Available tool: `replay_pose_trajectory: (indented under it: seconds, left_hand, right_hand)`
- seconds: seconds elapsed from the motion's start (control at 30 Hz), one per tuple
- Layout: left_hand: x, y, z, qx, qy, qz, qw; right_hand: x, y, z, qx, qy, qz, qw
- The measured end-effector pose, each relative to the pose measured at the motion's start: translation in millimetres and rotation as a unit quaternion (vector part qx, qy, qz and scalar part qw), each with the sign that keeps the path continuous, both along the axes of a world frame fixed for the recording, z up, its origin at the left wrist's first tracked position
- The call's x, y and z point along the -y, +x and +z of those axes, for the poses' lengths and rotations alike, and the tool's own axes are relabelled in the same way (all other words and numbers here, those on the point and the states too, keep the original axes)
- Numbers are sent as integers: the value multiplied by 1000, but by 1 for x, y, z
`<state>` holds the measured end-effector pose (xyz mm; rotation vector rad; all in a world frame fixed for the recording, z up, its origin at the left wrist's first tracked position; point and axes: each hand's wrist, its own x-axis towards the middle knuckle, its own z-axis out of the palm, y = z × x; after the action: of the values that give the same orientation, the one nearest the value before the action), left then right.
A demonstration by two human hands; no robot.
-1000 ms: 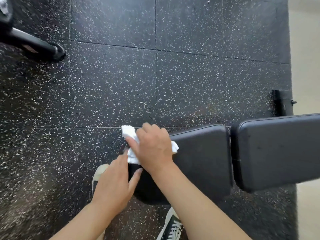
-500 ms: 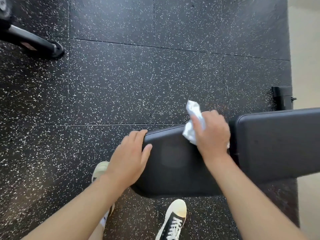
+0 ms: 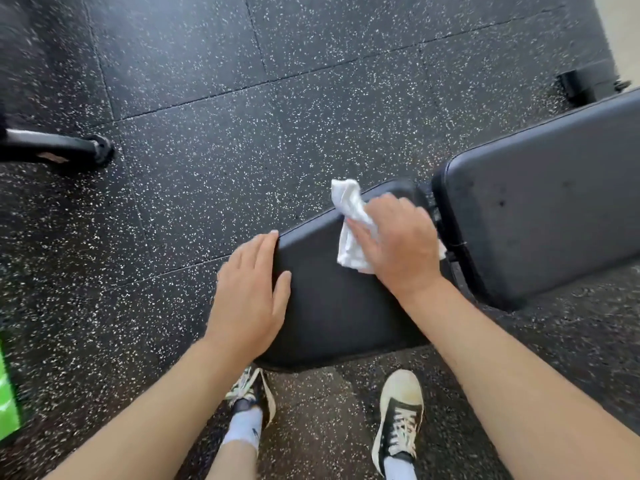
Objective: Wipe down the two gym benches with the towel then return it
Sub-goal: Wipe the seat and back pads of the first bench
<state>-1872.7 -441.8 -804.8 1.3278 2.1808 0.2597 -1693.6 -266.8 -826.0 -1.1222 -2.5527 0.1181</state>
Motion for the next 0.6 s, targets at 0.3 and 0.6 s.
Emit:
replay_pose_trajectory:
  seconds: [0.3, 0.6]
  left_hand:
    - [-76, 26, 9, -33, 47, -155, 986]
    - [-117, 76, -10, -119, 95, -298, 942]
  right_hand:
    - [90, 65, -6, 10, -32, 83, 996]
    - [71, 161, -6, -95, -139, -100, 981]
